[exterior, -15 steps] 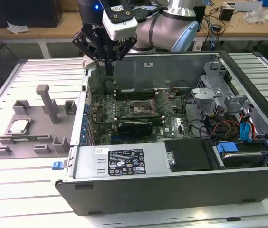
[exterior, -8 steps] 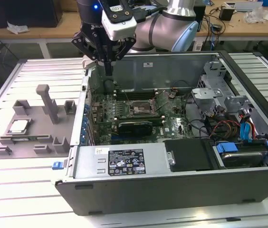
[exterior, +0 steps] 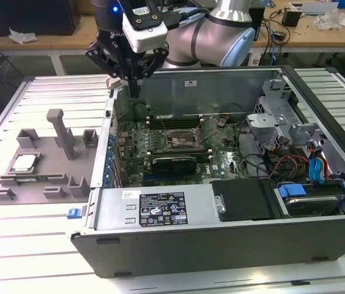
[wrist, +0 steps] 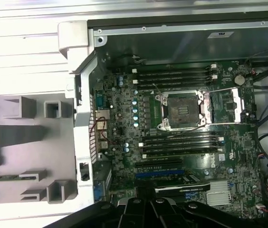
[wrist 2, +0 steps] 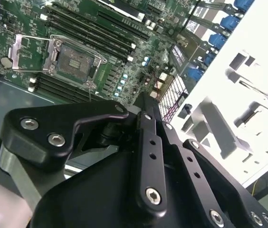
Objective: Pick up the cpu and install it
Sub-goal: 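Reach for the cpu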
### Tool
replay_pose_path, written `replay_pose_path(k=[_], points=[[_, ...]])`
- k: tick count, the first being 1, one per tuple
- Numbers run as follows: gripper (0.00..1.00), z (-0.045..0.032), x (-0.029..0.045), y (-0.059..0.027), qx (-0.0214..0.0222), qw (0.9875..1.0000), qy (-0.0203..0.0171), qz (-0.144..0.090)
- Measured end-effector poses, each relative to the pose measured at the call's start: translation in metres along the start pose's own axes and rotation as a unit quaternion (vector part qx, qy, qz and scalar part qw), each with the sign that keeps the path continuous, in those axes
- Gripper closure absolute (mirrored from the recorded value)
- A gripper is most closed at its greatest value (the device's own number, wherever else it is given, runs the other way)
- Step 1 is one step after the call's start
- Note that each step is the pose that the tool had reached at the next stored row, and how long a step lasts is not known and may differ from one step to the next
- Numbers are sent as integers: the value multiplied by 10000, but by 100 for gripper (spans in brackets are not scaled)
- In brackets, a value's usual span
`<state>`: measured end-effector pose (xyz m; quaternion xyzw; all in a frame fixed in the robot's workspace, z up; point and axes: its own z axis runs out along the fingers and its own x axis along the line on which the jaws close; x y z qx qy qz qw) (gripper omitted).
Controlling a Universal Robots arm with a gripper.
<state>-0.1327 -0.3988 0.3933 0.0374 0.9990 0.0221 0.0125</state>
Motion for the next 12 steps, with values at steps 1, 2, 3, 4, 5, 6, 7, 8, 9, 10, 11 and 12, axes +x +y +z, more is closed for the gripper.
replay_pose_path(k=[1,2,3,4,5,6,7,8,9,10,11,12], points=[[89,-1,38,-3,0,10000,0,0],[89,-1,55,-4,0,10000,0,0],[89,-2,63,-5,0,10000,0,0],[89,-2,72,-5,0,10000,0,0],[89,-3,92,-7,0,10000,-1,0],[89,-3,112,-8,0,10000,-1,0],[89,-3,132,-10,0,10000,-1,0],[89,-4,150,-11,0,10000,-1,0],[89,-4,166,-12,0,10000,-1,0],[89,-5,180,-13,0,10000,-1,0],[89,-5,191,-14,0,10000,-2,0],[89,-6,206,-16,0,10000,-2,-1]])
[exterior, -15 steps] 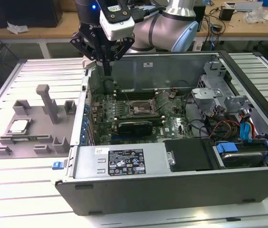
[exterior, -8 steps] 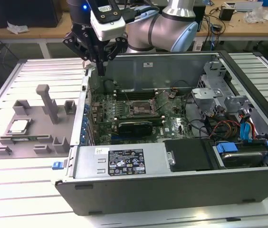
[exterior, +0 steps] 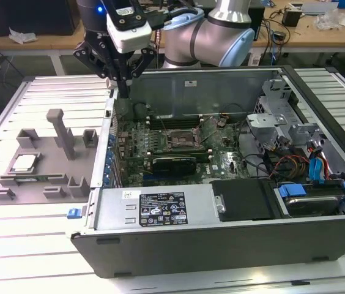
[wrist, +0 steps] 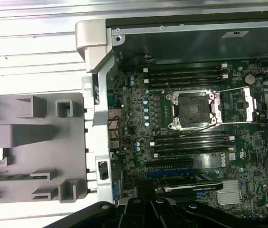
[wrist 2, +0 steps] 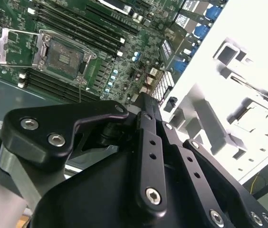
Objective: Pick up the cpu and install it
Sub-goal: 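Reach for the cpu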
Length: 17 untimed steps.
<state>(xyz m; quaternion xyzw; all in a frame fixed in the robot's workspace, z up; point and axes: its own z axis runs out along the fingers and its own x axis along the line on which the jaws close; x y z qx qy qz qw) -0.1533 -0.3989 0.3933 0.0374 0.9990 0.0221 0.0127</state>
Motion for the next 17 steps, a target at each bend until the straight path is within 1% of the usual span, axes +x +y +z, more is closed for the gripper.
replay_pose_path(k=[8,11,14,17], points=[[89,-3,117,-8,0,10000,-3,0],[89,-5,173,-13,-1,10000,-5,0],[89,-7,288,-21,-1,10000,-11,0],[89,-9,352,-26,-1,10000,-14,-1]])
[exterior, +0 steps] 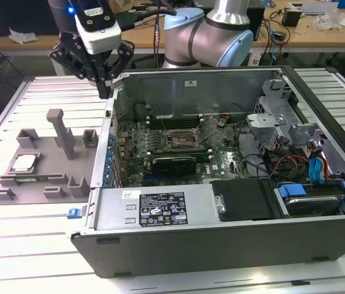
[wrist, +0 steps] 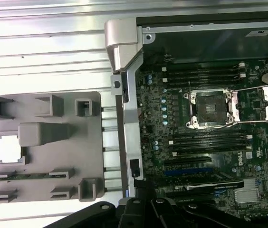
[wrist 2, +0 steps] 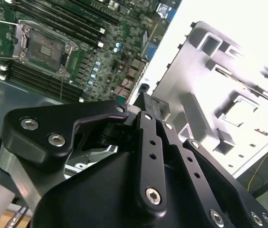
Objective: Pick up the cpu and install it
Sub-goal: 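Reach for the cpu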
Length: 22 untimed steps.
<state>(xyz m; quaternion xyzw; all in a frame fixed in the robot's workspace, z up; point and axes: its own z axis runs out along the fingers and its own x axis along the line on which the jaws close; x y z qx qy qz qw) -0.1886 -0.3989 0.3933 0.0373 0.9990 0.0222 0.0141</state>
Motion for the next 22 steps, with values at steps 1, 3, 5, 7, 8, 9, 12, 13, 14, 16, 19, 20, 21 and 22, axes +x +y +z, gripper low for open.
replay_pose_path(k=[1,3,5,7,8,9,12,13,14,16,19,20,21,22], points=[[89,0,18,-1,0,10000,-1,0],[89,-2,62,-4,0,10000,-4,0],[89,-3,98,-7,-1,10000,-7,0],[89,-4,138,-10,0,10000,-9,0],[89,-5,160,-12,-1,10000,-10,0],[89,-5,173,-13,-1,10000,-12,0],[89,-7,255,-19,-1,10000,-18,0],[89,-8,274,-20,-2,10000,-19,0],[89,-10,319,-24,-2,10000,-23,-1],[89,-11,384,-28,-2,10000,-28,-1],[89,-14,474,-35,-3,10000,-34,-1],[89,-15,495,-36,-3,10000,-36,-1],[89,-16,520,-38,-3,10000,-38,-1],[89,-16,541,-40,-3,10000,-39,-1]])
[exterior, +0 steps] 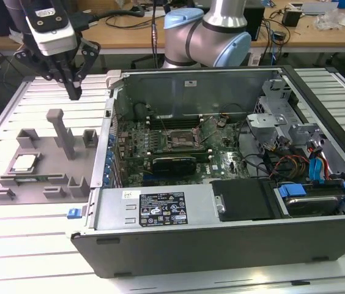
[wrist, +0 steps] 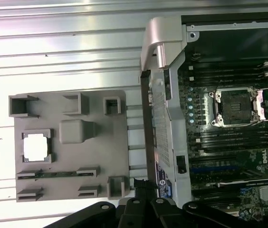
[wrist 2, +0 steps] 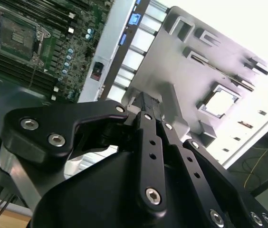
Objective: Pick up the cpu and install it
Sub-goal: 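Reach for the cpu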
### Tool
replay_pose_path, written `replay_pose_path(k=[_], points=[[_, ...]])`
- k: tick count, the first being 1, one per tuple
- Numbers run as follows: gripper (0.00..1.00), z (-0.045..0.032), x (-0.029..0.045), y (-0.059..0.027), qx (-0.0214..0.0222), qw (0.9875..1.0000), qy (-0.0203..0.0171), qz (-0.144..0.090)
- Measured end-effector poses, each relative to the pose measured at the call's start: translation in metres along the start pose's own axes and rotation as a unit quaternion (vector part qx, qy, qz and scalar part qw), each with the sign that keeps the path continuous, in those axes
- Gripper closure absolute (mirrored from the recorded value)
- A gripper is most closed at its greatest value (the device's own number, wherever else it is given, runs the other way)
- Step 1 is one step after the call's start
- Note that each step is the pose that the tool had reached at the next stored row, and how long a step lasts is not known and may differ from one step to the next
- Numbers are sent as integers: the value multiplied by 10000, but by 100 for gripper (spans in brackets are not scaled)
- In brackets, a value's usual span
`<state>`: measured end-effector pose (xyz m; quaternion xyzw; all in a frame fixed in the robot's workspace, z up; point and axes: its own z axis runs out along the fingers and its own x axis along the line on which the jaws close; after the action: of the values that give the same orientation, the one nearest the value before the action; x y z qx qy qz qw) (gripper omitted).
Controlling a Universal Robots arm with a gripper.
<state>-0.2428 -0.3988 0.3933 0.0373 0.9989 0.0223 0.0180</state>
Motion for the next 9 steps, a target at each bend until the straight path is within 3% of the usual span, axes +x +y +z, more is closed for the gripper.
replay_pose_path(k=[9], points=[[89,-8,229,-17,-1,10000,-9,-1]])
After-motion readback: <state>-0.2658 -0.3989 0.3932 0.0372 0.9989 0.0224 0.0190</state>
